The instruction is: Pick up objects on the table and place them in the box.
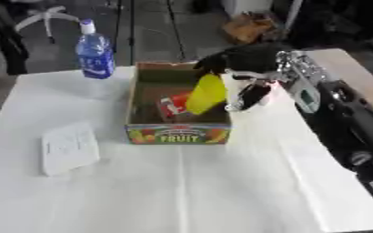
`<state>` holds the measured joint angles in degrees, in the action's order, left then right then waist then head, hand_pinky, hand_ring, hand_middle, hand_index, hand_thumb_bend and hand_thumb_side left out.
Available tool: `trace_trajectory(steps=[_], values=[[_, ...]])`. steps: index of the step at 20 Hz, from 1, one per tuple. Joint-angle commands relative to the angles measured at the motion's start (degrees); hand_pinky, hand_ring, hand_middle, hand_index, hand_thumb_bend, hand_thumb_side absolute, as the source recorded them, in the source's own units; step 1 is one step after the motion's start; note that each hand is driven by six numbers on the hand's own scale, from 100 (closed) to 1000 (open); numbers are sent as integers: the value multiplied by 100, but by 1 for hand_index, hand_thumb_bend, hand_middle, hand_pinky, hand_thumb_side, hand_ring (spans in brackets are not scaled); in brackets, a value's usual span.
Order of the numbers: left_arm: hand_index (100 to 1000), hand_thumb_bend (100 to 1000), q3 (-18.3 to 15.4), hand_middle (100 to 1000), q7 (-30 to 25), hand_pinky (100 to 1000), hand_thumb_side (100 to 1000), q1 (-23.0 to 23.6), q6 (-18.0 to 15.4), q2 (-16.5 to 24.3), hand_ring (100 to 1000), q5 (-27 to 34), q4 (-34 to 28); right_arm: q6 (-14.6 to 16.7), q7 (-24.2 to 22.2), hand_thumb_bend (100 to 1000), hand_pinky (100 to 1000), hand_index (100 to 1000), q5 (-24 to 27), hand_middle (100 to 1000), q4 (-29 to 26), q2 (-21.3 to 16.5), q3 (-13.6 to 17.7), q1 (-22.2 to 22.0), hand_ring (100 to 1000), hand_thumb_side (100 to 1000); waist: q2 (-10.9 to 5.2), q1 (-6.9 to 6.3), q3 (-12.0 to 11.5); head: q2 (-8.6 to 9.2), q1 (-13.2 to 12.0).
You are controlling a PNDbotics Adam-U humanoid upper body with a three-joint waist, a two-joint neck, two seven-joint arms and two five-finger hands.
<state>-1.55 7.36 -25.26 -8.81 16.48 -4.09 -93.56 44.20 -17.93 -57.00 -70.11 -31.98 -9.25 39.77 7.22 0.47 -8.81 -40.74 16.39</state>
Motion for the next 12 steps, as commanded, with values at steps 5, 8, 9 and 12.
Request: trace_trajectory(steps=[5, 8, 9, 12], values=[[818, 535, -4, 743, -11, 672, 930, -68, -4, 41, 698, 1, -65, -32, 136, 550, 860, 954, -268, 995, 0, -75, 31, 21, 938, 799, -93, -7, 1, 64, -6], [818, 536, -4, 743, -10, 672, 931, -70, -4, 39, 698, -1, -65, -92, 334, 533, 851, 951, -227, 982, -60, -77, 70, 1, 920, 740, -96, -10, 6, 78, -10], [818, 535, -5, 742, -10, 671, 931, -70, -4, 40, 698, -1, -65, -114, 424, 514, 834, 947, -196, 963, -93, -78, 87, -13, 892, 646, -95, -12, 7, 83, -13], [818, 535, -12, 742, -5, 671, 930, -70, -2, 43, 698, -2, -65, -196, 714, 508, 819, 941, 70, 947, -234, -85, 191, -85, 867, 580, -91, -19, 11, 101, -18]])
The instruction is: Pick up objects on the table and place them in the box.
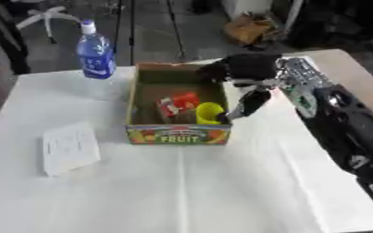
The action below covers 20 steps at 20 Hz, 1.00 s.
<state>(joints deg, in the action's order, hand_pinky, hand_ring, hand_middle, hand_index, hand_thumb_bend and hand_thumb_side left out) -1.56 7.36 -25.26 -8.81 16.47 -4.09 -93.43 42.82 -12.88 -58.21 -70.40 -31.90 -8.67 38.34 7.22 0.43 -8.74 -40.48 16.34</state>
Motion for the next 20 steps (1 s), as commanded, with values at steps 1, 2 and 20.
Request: trace_trajectory(steps=[1, 2, 20], values=[[818, 535, -17, 742, -1, 671, 929, -70, -1, 43, 697, -2, -79, -87, 325, 498, 786, 935, 405, 919, -259, -70, 185, 13, 816, 465, -87, -18, 6, 92, -18], [818, 535, -21, 742, 3, 671, 929, -68, -1, 44, 697, -2, -80, -104, 419, 498, 786, 935, 729, 919, -309, -68, 225, -42, 816, 465, -85, -17, 6, 104, -23], [816, 535, -58, 740, 45, 672, 928, 14, 2, 63, 694, -12, -62, -1615, -280, 178, 668, 917, 5608, 822, -2100, -209, 1123, -1343, 682, 470, -86, 45, 62, 72, -139]])
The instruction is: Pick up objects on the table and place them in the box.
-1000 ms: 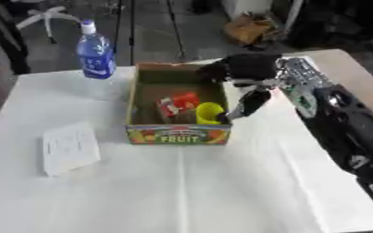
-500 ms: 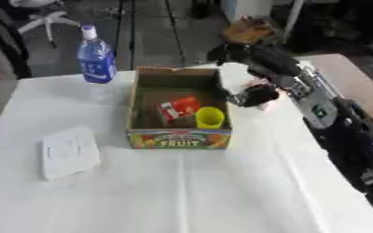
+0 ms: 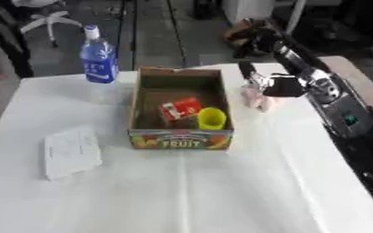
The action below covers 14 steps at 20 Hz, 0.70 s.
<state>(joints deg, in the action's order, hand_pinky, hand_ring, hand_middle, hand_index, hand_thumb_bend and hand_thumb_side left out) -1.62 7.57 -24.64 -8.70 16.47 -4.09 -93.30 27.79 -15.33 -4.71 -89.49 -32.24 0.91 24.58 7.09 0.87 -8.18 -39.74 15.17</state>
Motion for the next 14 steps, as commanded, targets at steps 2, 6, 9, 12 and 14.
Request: trace_trajectory(steps=[2, 6, 9, 12, 14], values=[[816, 534, -55, 740, 26, 672, 929, -48, -9, 60, 694, -14, -76, -165, -42, 201, 667, 918, 328, 821, -220, -171, 241, -14, 680, 456, -62, 1, 13, 1, -38], [816, 534, -60, 739, 32, 671, 928, -47, -6, 62, 693, -16, -78, -234, 5, 193, 667, 919, 339, 821, -256, -150, 379, -105, 680, 455, -49, -10, 31, 8, -57], [816, 533, -61, 739, 33, 672, 927, -50, -2, 66, 693, -20, -78, -291, 53, 191, 667, 919, 336, 822, -282, -127, 460, -147, 681, 455, -43, -17, 36, 12, -56], [816, 532, -58, 739, 23, 673, 928, -43, 2, 65, 693, -20, -73, -328, 92, 195, 667, 922, 324, 824, -312, -115, 521, -170, 681, 447, -37, -27, 43, 17, -55], [816, 533, -54, 739, 12, 673, 927, -44, 4, 68, 693, -22, -71, -348, 128, 197, 667, 922, 321, 824, -334, -110, 556, -186, 681, 444, -36, -29, 48, 20, -50]])
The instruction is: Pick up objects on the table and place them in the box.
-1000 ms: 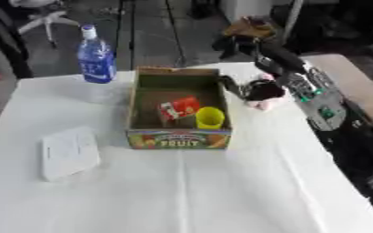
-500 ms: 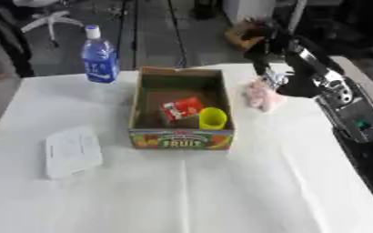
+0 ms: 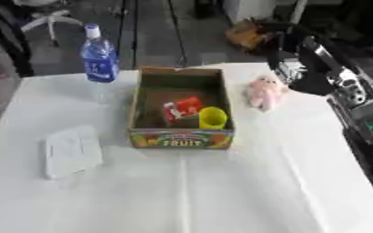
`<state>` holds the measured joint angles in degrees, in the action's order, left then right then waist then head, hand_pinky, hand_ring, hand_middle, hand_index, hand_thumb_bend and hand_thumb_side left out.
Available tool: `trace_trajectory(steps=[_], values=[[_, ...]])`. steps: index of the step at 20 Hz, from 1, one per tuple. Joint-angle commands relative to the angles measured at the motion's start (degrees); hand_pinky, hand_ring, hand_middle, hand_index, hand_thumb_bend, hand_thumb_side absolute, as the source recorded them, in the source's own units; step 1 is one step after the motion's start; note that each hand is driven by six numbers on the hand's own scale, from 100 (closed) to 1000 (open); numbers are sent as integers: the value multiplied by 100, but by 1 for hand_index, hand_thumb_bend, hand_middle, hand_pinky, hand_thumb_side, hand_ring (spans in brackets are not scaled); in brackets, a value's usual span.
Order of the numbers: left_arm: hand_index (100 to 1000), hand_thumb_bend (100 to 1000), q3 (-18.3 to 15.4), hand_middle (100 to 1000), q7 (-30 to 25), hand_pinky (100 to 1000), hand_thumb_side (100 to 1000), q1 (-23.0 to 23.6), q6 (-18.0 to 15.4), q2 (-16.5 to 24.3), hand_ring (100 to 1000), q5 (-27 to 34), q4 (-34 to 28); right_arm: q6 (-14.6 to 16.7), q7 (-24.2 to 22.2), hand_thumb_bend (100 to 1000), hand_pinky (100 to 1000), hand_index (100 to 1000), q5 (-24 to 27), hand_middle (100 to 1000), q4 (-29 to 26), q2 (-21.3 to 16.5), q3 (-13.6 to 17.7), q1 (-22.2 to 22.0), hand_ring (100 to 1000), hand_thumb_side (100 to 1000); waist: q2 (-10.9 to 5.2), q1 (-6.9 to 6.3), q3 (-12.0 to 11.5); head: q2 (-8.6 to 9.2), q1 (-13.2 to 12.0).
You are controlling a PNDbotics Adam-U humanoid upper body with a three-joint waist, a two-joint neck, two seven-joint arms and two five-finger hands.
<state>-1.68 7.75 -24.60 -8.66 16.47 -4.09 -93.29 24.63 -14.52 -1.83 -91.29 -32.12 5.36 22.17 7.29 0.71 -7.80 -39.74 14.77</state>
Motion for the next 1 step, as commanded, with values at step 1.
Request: trace_trajectory(steps=[1], values=[[816, 533, -47, 739, -10, 673, 927, -48, 0, 70, 693, -23, -71, -40, 61, 197, 667, 922, 32, 824, -163, -121, 120, 50, 681, 444, -55, -14, 11, 22, -9]])
